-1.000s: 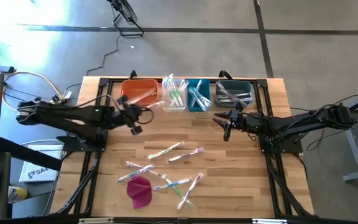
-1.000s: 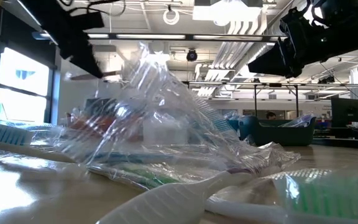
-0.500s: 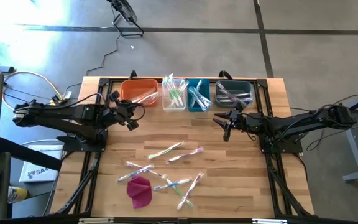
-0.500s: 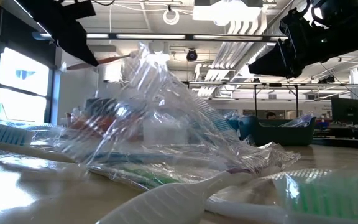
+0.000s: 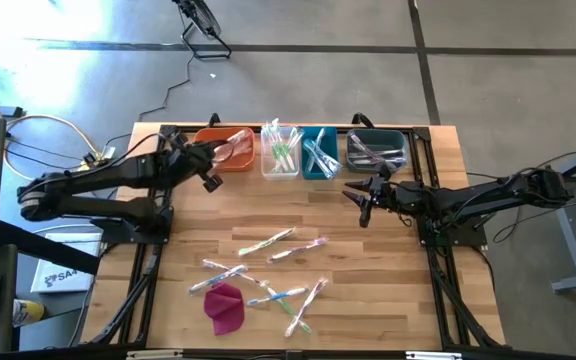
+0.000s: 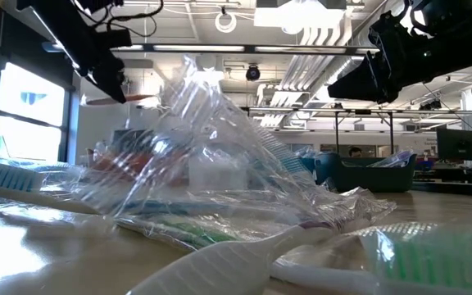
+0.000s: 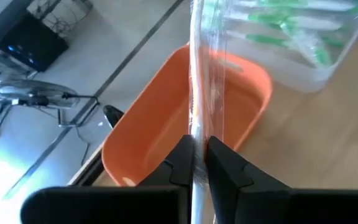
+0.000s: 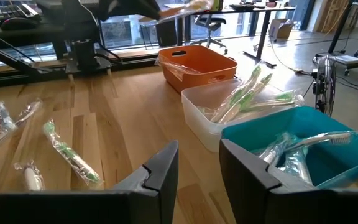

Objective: Pick & Place Toothbrushes
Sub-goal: Put the orange toothbrush into the orange bin

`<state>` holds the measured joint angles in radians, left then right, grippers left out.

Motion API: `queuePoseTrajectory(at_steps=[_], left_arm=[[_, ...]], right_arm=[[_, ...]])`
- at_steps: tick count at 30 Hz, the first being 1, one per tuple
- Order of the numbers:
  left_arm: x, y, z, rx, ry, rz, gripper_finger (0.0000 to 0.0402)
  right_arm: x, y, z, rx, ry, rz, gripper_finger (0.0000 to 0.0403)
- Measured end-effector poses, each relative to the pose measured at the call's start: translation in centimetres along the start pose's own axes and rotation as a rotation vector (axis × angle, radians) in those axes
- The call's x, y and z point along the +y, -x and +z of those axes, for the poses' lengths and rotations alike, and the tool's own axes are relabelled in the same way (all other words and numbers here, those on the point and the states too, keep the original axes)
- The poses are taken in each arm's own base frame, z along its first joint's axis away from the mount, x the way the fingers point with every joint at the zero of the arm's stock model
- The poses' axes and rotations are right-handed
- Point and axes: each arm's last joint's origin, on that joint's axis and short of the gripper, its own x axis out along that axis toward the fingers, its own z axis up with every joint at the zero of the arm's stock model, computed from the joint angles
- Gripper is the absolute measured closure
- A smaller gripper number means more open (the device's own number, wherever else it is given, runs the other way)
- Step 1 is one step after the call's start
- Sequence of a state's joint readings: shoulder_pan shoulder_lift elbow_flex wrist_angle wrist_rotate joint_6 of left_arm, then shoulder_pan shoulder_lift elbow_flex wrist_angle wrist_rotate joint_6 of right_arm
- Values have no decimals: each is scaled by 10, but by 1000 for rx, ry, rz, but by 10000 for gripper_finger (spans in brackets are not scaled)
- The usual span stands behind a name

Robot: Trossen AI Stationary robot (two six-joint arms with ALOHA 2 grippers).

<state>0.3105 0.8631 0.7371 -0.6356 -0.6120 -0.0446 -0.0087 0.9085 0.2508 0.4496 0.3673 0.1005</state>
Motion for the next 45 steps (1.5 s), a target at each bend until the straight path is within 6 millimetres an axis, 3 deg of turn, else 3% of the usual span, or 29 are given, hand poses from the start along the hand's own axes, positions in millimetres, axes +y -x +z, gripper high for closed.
queuePoseTrajectory(at_steps=[14,26,34,45], left_arm=[[25,-62,-5,225,9,-14,380],[30,-103,-10,294,32,-26,380],[25,-119,-16,354,11,-37,380],[24,-122,-16,355,11,-37,380]], right_arm=[[0,0,-1,7,3,-1,293],[0,0,-2,22,9,-2,293],[0,0,-3,28,11,-3,293],[0,0,-3,28,10,-3,293]])
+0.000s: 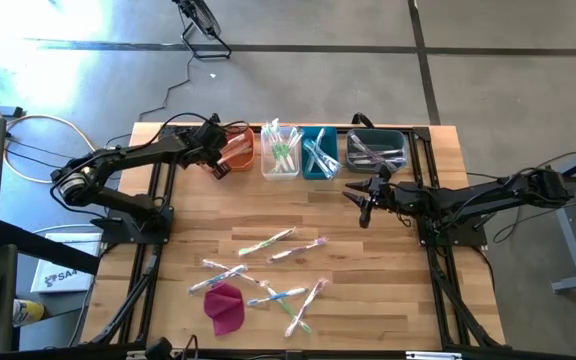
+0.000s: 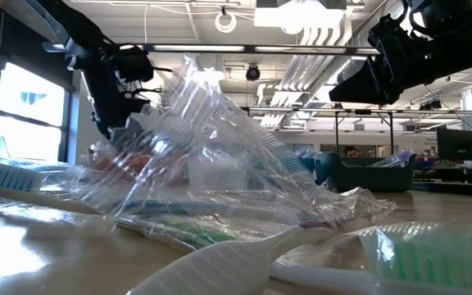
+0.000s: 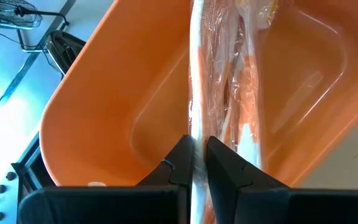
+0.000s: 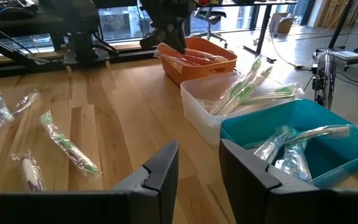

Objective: Pick & Place Toothbrushes
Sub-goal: Put the orange toothbrush into the orange bin, then put the purple toothbrush into the green bin

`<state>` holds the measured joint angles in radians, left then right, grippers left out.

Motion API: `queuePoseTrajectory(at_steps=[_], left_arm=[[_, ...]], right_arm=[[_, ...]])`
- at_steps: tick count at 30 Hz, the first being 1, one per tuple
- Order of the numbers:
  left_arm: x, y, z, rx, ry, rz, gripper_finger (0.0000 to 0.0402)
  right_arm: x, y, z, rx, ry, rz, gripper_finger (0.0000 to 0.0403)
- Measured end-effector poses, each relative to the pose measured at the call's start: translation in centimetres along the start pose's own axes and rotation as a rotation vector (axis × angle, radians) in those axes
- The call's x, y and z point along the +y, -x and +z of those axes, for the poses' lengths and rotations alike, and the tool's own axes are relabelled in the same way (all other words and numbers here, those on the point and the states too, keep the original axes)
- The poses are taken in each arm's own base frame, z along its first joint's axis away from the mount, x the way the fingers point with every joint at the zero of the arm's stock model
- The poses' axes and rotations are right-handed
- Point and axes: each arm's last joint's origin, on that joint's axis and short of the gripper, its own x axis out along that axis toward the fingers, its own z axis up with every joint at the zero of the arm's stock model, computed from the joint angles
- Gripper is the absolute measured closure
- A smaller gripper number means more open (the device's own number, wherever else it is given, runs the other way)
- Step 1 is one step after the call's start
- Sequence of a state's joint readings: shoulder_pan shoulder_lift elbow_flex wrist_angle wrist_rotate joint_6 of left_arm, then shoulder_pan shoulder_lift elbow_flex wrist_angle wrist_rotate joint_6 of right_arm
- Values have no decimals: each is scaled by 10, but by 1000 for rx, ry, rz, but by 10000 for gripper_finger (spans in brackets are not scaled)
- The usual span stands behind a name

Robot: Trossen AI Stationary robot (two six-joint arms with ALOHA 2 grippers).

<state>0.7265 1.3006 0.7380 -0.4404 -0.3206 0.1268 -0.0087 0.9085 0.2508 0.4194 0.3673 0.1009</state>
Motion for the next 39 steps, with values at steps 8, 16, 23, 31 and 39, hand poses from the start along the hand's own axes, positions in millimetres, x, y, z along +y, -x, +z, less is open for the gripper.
queuePoseTrajectory(at_steps=[8,16,23,31,39], left_arm=[[0,0,3,-29,12,4,333],[1,0,4,-40,15,6,277],[1,0,4,-41,14,6,275],[0,20,5,-102,16,-2,275],[-18,56,7,-259,-24,-70,283]], right_arm=[[0,0,0,0,0,0,293],[0,0,0,-1,0,0,293],[0,0,0,-1,-8,0,293],[0,0,0,-2,-8,0,293],[0,0,0,-3,-18,0,293]])
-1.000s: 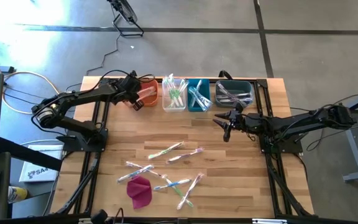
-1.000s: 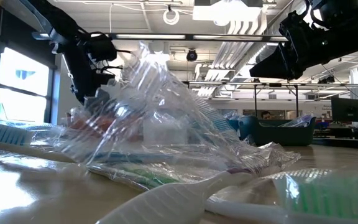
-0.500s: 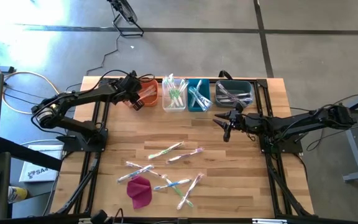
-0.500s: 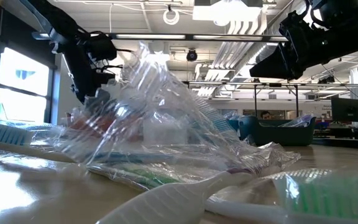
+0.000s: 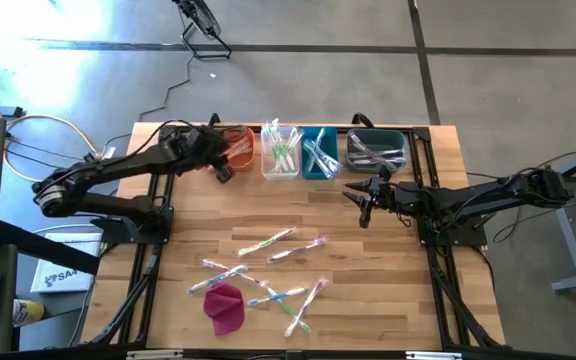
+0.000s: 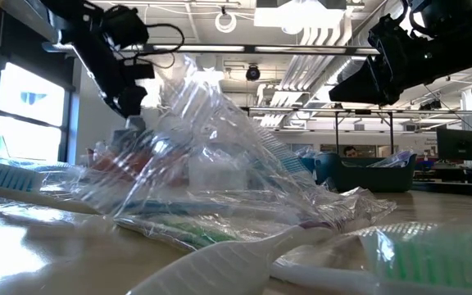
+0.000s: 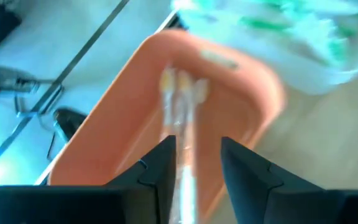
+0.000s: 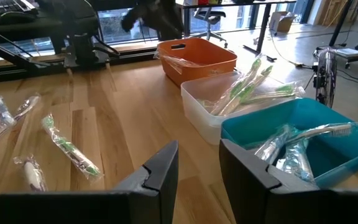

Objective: Pick & Place Toothbrushes
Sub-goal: Put the purple toothbrush into the green bin

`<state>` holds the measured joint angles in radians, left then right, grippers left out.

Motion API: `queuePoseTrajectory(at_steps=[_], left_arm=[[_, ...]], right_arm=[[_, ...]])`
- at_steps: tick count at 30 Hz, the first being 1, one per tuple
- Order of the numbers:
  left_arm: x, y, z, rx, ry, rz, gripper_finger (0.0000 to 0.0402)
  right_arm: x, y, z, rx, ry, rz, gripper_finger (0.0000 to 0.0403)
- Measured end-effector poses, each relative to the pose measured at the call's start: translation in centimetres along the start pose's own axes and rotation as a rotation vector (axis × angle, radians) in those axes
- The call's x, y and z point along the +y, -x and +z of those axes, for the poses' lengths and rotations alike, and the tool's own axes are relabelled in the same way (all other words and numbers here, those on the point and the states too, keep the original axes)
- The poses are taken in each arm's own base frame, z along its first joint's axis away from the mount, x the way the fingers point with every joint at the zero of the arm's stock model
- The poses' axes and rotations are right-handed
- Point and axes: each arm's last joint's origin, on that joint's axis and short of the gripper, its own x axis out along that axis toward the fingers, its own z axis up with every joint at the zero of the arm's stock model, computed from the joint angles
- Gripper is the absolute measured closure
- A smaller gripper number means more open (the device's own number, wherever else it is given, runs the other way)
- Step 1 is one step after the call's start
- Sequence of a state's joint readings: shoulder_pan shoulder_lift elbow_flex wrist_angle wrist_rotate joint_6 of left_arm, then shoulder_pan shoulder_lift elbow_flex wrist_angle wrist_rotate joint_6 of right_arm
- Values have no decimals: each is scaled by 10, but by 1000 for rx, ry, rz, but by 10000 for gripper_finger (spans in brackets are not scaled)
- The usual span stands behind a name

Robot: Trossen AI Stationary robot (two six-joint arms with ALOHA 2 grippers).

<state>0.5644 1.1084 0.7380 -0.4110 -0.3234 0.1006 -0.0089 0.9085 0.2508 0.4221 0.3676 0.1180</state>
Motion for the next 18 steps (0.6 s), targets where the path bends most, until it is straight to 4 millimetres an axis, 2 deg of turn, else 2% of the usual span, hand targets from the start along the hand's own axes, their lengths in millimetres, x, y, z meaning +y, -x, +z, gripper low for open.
queuePoseTrajectory(at_steps=[11,18], left_arm=[[-45,28,3,-105,-133,-163,392],[-78,48,5,-210,-172,-295,397]], right_arm=[[0,0,0,0,-20,0,293],[0,0,-1,11,-15,-1,293]])
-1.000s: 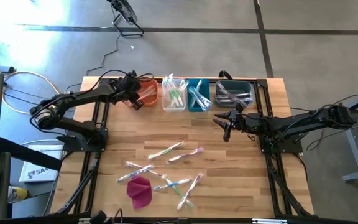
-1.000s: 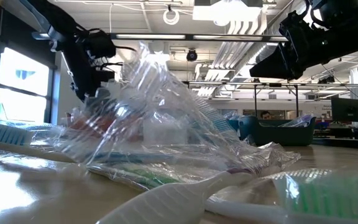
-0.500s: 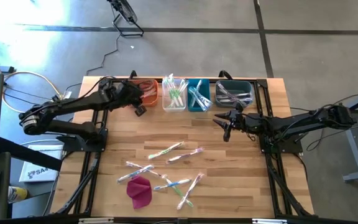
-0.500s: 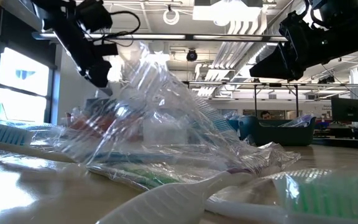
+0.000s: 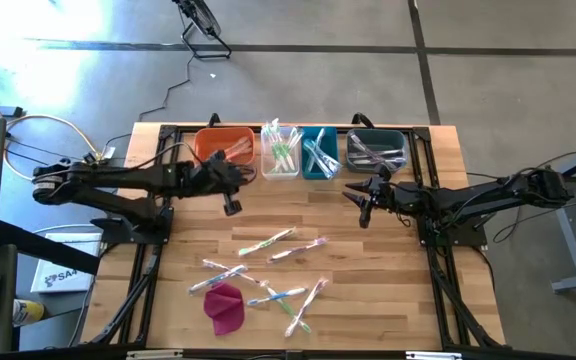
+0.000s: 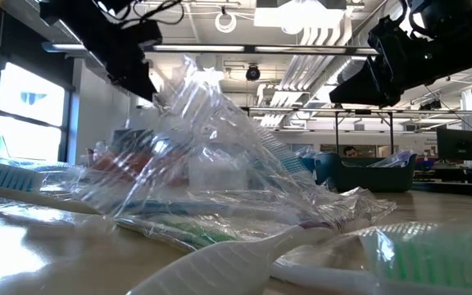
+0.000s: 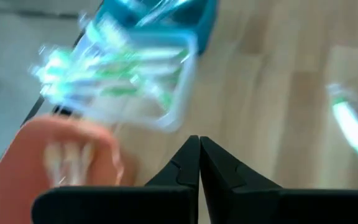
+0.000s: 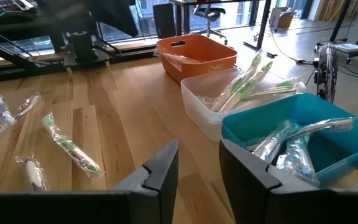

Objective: Pick & Place Toothbrushes
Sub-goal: Put the purple toothbrush into the green bin

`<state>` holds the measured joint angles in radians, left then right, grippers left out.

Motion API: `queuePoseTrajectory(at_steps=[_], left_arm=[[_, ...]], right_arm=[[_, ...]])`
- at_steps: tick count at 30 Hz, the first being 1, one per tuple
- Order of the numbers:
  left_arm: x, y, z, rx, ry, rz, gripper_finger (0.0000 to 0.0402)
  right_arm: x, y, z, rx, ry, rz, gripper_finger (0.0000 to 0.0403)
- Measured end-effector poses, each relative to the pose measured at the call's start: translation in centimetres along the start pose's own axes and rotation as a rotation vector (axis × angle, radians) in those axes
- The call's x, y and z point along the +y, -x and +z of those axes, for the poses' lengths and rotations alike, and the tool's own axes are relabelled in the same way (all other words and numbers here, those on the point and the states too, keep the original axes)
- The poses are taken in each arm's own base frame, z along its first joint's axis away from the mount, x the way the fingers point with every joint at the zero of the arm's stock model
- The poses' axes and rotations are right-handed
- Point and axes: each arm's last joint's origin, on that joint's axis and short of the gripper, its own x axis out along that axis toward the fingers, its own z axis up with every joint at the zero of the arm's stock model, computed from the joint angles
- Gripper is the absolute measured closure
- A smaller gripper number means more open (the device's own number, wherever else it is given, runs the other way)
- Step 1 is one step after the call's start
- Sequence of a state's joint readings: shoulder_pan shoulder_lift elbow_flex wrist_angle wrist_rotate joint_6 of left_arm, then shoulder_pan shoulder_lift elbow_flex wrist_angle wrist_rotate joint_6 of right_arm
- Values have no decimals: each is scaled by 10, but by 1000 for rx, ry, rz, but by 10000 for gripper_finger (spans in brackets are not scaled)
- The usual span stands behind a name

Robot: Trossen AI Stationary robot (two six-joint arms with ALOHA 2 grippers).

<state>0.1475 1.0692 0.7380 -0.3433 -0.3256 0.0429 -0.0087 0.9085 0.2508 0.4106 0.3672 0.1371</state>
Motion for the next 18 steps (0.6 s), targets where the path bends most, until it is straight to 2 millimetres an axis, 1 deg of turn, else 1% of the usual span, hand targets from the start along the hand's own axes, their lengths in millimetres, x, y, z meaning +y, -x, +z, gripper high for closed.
queuePoseTrajectory(at_steps=[8,13,15,18], left_arm=[[-34,14,11,-144,-84,-125,396],[-45,19,11,-161,-146,-162,396],[-47,18,7,-165,-149,-151,396],[-50,8,-8,-176,-136,-147,396]], right_arm=[[0,0,-1,6,1,2,293],[0,0,-1,6,1,2,293],[0,0,-1,5,1,2,293],[0,0,-1,6,1,2,293]])
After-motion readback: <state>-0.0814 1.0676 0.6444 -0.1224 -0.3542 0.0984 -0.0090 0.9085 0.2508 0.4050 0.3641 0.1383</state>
